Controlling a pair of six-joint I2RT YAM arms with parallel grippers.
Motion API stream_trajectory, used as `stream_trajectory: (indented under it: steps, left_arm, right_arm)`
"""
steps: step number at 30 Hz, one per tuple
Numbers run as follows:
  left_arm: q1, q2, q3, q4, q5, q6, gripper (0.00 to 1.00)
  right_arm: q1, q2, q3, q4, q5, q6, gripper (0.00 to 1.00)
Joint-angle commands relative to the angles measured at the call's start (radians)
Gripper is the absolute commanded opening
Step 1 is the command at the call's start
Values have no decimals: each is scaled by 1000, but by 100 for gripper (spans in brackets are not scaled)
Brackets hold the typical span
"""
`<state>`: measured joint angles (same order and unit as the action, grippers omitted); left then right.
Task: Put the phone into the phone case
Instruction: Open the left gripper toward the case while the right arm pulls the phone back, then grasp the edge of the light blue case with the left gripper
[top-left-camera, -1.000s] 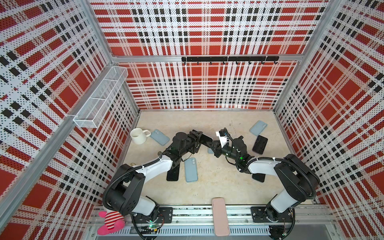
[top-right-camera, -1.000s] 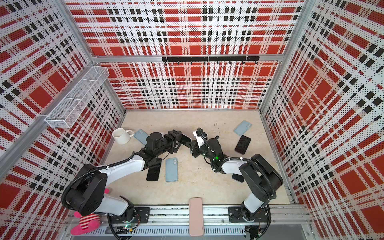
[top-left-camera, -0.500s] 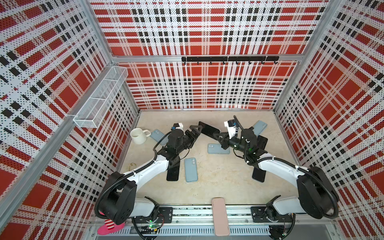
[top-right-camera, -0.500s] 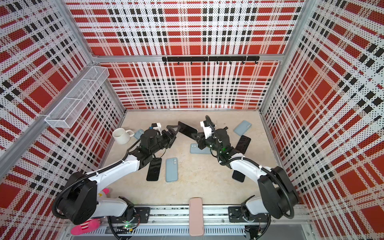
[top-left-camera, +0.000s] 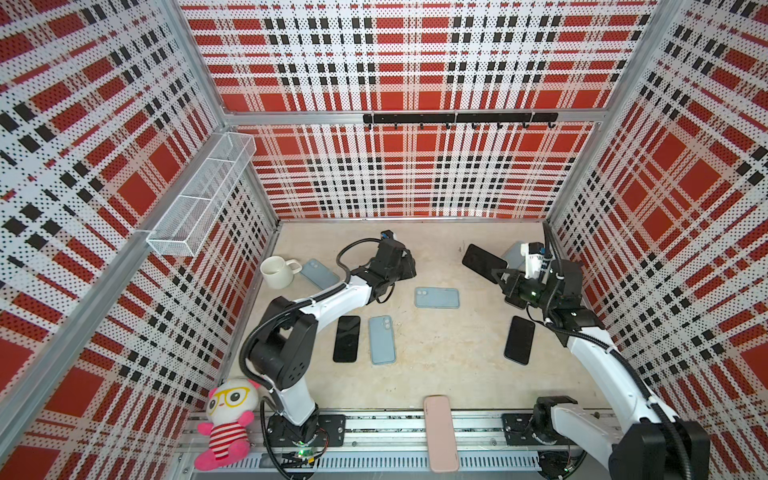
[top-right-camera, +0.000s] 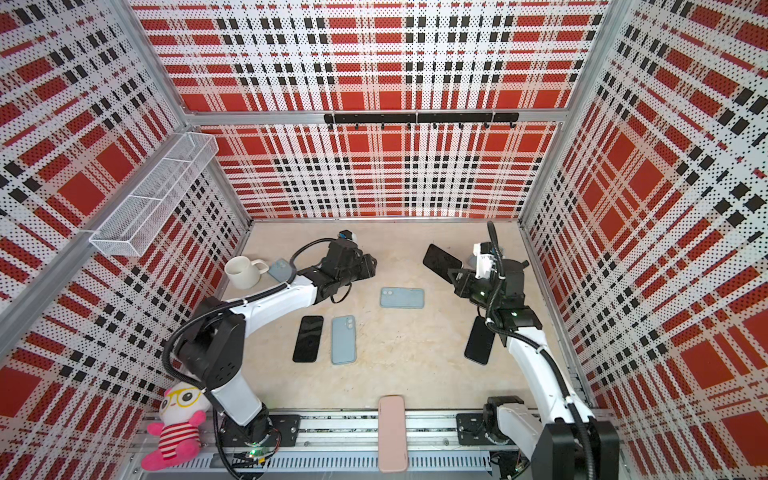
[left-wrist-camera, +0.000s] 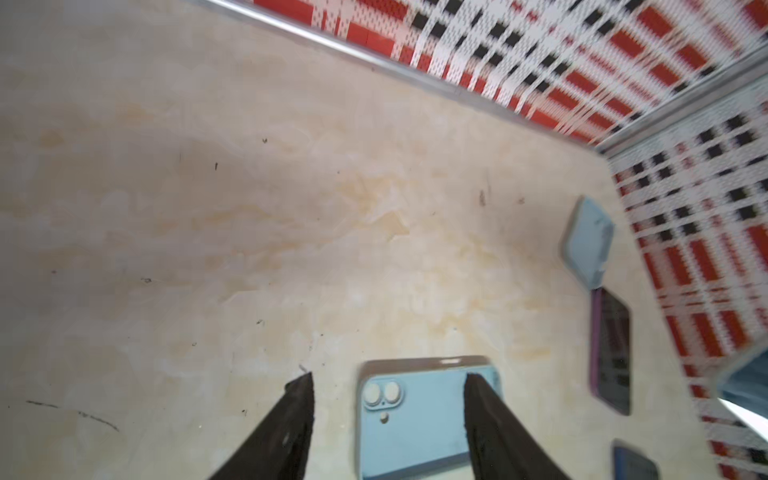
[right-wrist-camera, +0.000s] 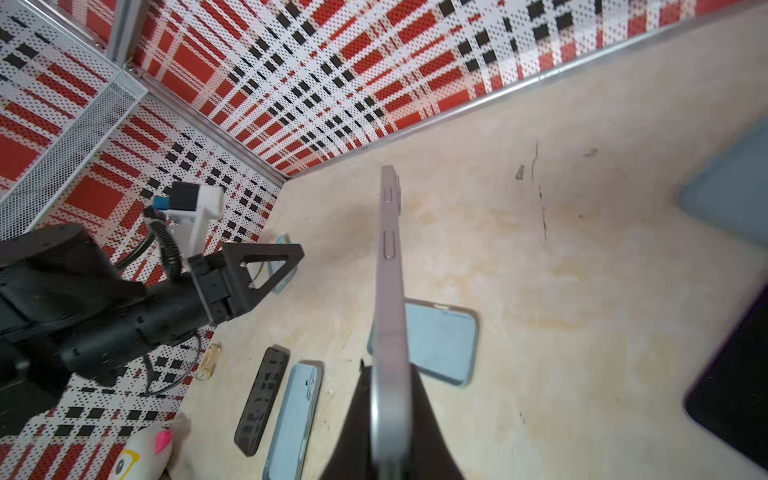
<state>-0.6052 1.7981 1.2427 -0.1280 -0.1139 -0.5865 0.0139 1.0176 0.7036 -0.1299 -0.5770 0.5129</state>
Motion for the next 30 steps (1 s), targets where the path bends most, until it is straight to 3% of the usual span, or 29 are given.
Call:
stream_trajectory:
  steps: [1,8,21,30]
  left_arm:
    - [-43,79,75,-122,-44,76,57]
    - [-74,201,130,-138,-26,71,50]
    - [-93,297,169,-211,-43,89,37]
    - [-93,285,150,-232,-23,127,14]
  right_arm:
    - [-40,-54,-22,-50,-129,13,0]
    - [-67,-78,-61,7,-204,70,0]
    - [-69,-66,-67,-37,-173,14,0]
    - [-69,-55,-55,-74,-153,7,0]
